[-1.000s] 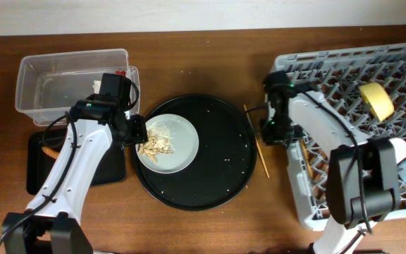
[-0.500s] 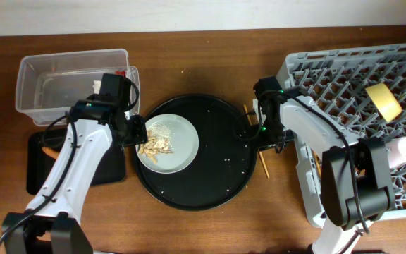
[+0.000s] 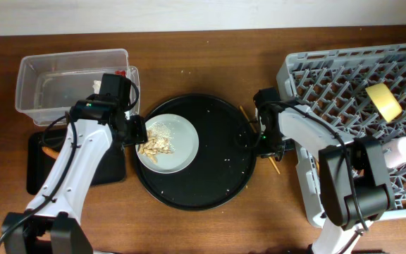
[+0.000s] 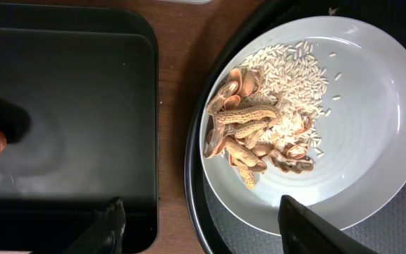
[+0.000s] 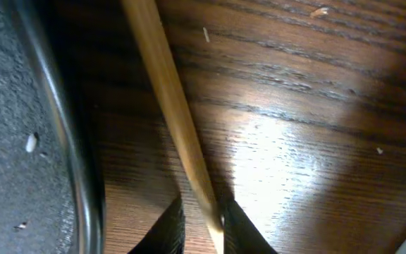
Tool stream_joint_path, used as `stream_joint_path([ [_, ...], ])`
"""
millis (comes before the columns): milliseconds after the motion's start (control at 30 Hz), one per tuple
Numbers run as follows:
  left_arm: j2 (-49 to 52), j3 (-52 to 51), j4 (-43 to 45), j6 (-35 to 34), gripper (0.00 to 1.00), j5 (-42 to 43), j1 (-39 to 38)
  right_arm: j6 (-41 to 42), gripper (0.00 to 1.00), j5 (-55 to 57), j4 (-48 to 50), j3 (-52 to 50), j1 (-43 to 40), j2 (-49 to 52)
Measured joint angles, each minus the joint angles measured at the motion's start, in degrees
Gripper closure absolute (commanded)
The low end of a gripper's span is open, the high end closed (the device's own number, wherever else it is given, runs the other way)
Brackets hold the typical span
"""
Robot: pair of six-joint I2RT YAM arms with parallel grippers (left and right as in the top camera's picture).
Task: Sort waste into correct bins and load items into the dishwasher rack
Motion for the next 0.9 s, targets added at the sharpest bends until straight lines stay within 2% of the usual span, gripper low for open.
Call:
stream_joint_path([
  [367,0.0,0.0,0.0,0.0,0.31,0.0,0.0,0.7,0.96,-1.7,-4.1,-0.1,0.0,-0.3],
  [500,0.0,0.0,0.0,0.0,0.31,0.0,0.0,-2.1,0.96,-2.0,-12.7,4.6,-0.8,-11.3],
  [600,0.0,0.0,0.0,0.0,0.31,0.0,0.0,-6.0,0.96,-1.0,-17.3,9.3,-8.2,-18.1],
  [733,0.0,0.0,0.0,0.0,0.31,0.0,0.0,-8.5,0.96,-0.8,-17.6,9.4,-17.0,-18.4],
  [900,0.0,0.0,0.0,0.0,0.31,0.0,0.0,-10.3,0.96,-1.1,-18.1,9.4,-19.1,-18.2],
])
